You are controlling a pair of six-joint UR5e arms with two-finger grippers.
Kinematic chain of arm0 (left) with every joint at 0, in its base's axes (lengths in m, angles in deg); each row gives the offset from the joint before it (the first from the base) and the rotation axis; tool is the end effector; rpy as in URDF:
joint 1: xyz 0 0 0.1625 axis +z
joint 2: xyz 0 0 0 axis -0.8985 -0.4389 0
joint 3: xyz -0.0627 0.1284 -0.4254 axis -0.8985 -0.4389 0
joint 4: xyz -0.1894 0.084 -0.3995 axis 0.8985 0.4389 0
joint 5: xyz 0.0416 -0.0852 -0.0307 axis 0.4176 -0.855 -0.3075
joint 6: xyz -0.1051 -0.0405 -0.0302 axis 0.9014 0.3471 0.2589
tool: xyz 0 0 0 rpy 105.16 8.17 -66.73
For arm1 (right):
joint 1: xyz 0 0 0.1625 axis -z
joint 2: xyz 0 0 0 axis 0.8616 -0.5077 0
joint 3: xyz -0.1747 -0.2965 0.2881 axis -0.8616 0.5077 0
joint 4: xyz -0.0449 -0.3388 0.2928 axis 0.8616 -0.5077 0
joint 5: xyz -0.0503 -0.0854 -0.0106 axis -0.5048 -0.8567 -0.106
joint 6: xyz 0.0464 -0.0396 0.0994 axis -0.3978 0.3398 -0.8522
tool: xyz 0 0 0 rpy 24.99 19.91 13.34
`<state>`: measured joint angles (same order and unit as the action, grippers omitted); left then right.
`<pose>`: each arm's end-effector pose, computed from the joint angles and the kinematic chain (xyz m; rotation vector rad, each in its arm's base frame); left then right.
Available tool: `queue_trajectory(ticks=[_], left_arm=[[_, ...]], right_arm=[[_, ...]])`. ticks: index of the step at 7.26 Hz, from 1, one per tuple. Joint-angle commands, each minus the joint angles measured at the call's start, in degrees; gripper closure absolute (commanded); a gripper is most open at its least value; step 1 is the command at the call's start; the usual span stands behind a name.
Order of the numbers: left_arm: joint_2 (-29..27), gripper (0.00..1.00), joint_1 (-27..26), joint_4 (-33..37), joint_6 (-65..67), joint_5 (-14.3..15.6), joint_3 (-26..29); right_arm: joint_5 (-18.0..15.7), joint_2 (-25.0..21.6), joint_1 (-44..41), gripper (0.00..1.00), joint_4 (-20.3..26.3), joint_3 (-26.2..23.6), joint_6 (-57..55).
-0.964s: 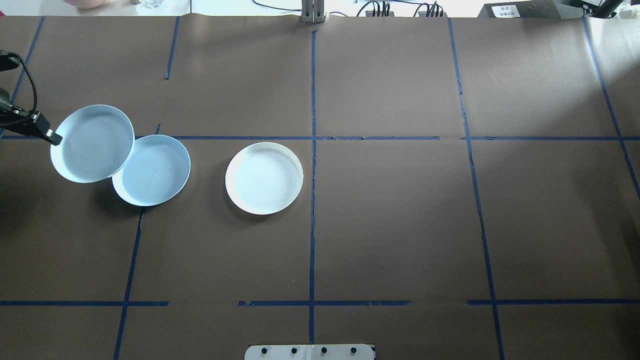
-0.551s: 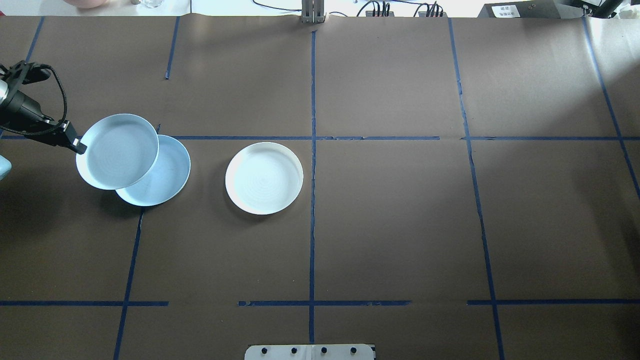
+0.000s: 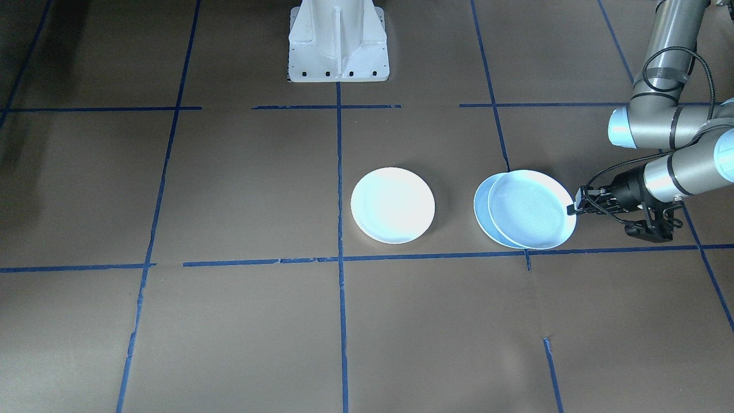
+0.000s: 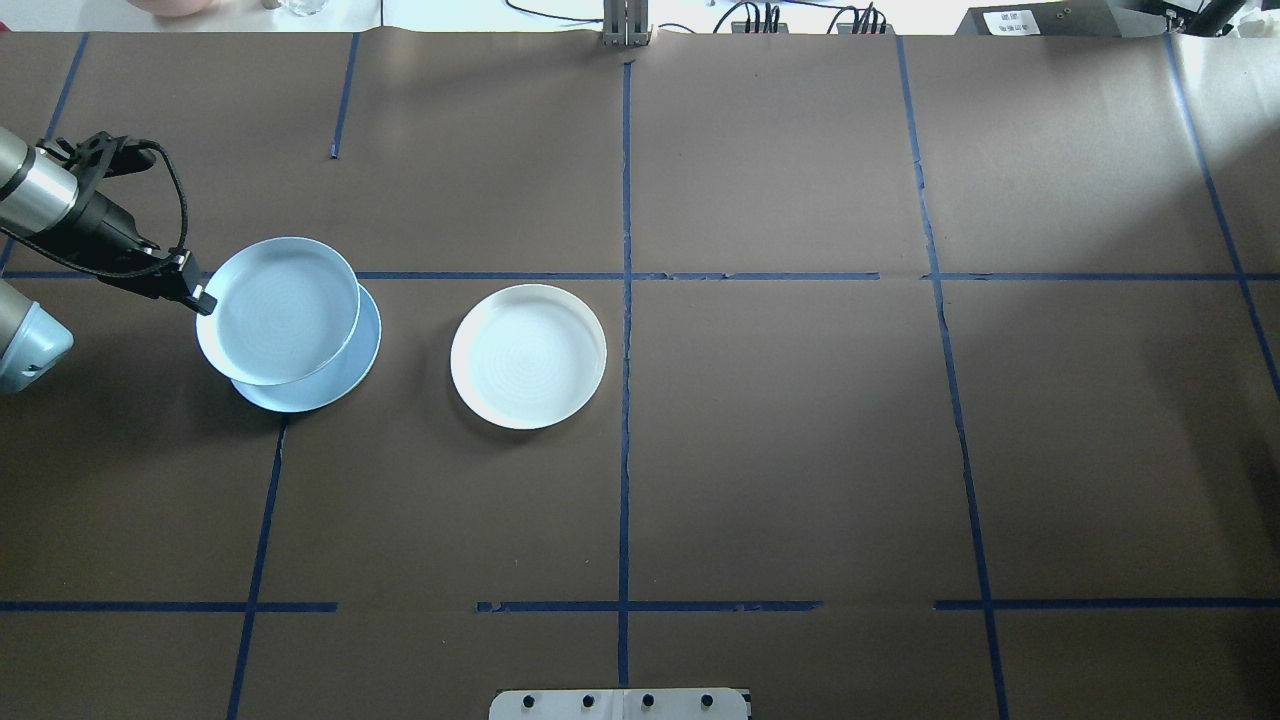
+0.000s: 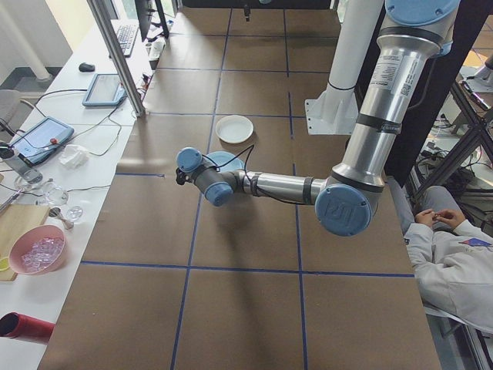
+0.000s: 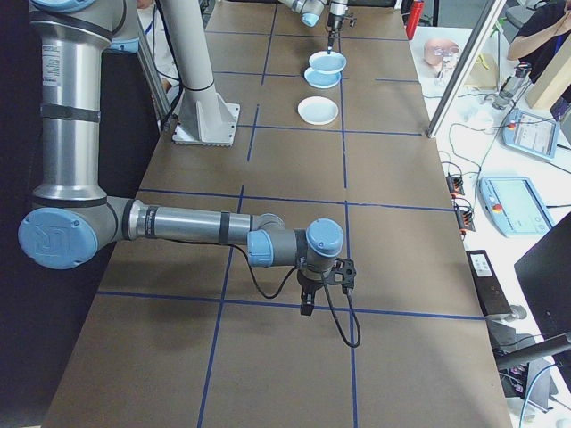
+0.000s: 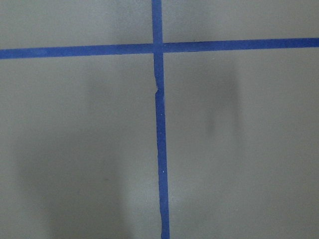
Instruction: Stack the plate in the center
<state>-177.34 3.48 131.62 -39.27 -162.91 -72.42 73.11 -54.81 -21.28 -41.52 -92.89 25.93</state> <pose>0.2992 -0.6004 0.5693 -0.0361 1.1382 0.1689 -0.0249 -0.4971 0.7280 -0.0906 -0.7303 0.0254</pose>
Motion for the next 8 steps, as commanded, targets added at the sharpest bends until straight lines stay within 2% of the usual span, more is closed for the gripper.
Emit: queue_trajectory(ticks=[1,4,5,6,8], left_arm=[[-0.61,1.0,1.6,0.0,0.25,1.48,0.1],[-0.61,1.0,1.6,-0.26,0.25,1.48,0.19],[-0.61,0.83,1.6,-0.26,0.25,1.48,0.27],[-0.61,0.01,1.6,-0.26,0.16,1.57,0.36],[-0.61,0.0,1.6,-0.26,0.16,1.48,0.28]], right_arm=[[0.0,0.0,0.0,0.0,0.06,-0.01,0.0],[0.0,0.0,0.0,0.0,0.06,-0.01,0.0],[0.0,0.0,0.0,0.0,-0.03,-0.01,0.0],[0.0,0.0,0.0,0.0,0.06,-0.01,0.0],[0.0,0.0,0.0,0.0,-0.03,-0.01,0.0]])
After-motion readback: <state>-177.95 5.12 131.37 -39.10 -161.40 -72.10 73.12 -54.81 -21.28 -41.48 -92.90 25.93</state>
